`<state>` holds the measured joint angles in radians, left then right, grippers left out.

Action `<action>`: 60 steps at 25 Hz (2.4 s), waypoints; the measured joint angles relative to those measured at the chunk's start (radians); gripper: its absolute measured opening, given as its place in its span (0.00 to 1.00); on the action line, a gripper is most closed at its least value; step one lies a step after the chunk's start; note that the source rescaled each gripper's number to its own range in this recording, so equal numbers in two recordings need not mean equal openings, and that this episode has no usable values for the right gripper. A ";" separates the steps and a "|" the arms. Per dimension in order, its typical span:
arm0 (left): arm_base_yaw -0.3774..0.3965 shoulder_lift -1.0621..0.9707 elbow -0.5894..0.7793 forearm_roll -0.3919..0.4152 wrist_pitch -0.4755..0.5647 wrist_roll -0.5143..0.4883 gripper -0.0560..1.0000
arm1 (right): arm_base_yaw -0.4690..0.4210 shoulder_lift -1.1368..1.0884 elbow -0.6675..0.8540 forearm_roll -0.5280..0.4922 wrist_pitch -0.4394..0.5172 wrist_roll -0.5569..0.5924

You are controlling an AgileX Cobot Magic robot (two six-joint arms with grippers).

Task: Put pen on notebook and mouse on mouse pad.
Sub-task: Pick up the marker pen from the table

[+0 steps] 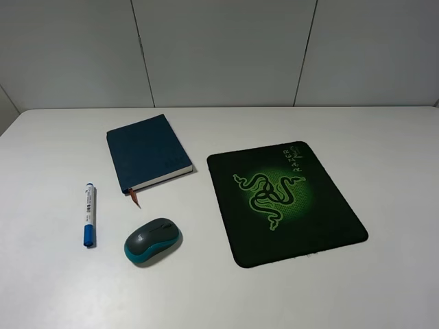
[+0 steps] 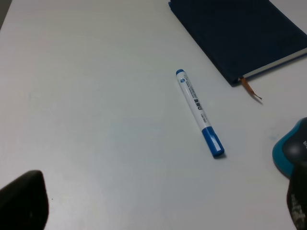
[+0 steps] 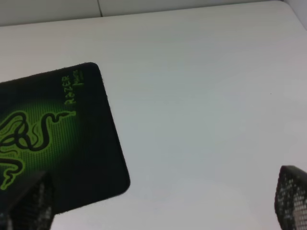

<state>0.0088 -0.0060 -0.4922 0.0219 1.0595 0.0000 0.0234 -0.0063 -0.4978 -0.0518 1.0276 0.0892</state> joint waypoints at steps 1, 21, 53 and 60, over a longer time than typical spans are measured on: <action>0.000 0.000 0.000 0.000 0.000 0.000 1.00 | 0.000 0.000 0.000 0.000 0.000 0.000; 0.000 0.000 0.000 0.000 0.000 0.000 1.00 | 0.000 0.000 0.000 0.000 0.000 0.000; 0.000 0.006 -0.026 0.001 0.050 0.000 1.00 | 0.000 0.000 0.000 0.000 0.000 0.000; 0.000 0.168 -0.145 -0.011 0.118 0.000 1.00 | 0.000 0.000 0.000 0.000 0.000 0.000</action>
<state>0.0088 0.1615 -0.6368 0.0113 1.1776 0.0000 0.0234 -0.0063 -0.4978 -0.0518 1.0276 0.0892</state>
